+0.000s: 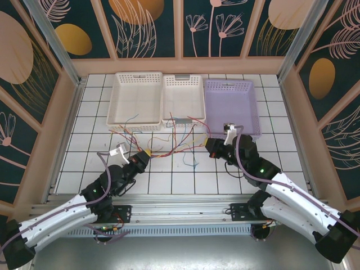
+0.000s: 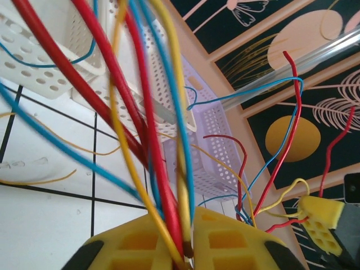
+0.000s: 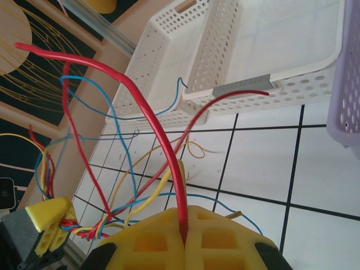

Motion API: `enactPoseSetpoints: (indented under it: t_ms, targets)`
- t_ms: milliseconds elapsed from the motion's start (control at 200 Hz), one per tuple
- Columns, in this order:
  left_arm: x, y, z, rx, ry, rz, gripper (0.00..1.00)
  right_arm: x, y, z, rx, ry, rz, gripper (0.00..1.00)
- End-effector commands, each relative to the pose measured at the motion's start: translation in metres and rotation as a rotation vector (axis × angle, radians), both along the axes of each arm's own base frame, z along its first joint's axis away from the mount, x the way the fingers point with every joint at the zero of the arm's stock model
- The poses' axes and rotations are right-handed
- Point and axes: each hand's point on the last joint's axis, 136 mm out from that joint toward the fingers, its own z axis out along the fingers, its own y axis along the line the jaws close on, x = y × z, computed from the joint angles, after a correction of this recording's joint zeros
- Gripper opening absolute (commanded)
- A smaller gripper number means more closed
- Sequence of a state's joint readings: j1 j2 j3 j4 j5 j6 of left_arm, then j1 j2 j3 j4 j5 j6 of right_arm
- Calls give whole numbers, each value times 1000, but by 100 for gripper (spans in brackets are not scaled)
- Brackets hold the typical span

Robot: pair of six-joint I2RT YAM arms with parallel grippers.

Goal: Untangle the cables

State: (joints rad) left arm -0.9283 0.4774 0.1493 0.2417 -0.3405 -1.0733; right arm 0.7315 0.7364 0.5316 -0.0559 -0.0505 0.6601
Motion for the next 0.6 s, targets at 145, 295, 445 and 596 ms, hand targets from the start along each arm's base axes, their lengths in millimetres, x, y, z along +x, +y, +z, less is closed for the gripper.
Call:
enactPoseSetpoints:
  t_ms: [145,295,445,596]
  targets:
    - [10,3,-8,4,19,55,37,16,-15,28,8,-114,-84,0]
    - [10,7,-11,11,21,70,55,17,-14,38,1,-144,-77,0]
    - [9,15,-18,22,37,97,67,11,-3,47,24,-168,-3,0]
    - [6,24,-31,21,55,120,75,4,6,62,56,-219,67,0]
